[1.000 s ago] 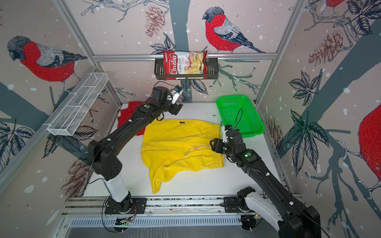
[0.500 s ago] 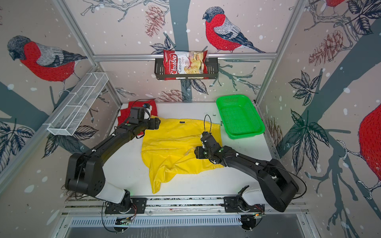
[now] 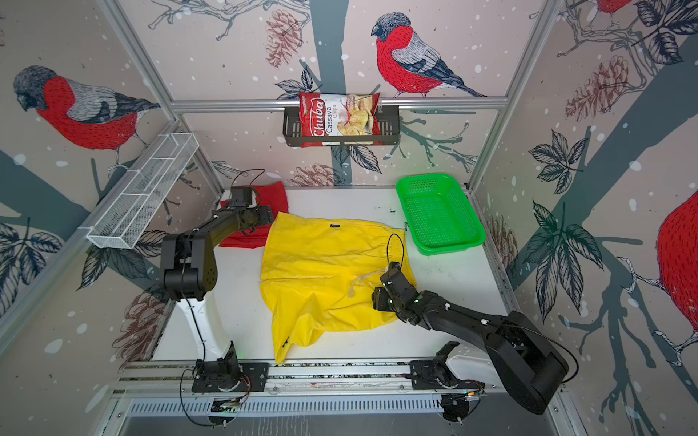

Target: Fold and stack the shorts

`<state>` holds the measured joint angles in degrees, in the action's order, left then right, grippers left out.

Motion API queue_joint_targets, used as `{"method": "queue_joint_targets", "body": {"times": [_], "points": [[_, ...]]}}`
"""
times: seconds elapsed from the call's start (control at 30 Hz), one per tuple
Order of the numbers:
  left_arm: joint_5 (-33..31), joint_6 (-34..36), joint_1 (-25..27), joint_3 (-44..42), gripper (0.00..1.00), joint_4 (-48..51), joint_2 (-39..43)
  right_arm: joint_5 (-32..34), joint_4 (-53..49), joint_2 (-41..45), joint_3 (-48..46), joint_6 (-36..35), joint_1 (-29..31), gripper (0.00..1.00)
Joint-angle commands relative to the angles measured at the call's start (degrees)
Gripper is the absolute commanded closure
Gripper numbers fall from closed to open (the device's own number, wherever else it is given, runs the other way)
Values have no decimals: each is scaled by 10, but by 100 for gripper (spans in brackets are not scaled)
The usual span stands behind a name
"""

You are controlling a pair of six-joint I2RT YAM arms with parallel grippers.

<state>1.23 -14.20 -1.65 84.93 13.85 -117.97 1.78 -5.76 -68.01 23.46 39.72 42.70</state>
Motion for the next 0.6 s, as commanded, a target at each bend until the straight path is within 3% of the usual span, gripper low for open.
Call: {"method": "queue_joint_targets", "body": {"times": [0.0, 0.17, 0.37, 0.57], "points": [[-13, -8, -10, 23, 17, 32, -35, 28, -60, 29, 18, 8, 2, 37], [-35, -9, -31, 19, 17, 33, -58, 38, -55, 80, 62, -14, -15, 36], [-65, 0, -78, 14, 17, 32, -57, 12, -67, 69, 99, -54, -55, 35], [-31, 2, -102, 22, 17, 37, -35, 22, -62, 36, 148, -87, -54, 36]]}}
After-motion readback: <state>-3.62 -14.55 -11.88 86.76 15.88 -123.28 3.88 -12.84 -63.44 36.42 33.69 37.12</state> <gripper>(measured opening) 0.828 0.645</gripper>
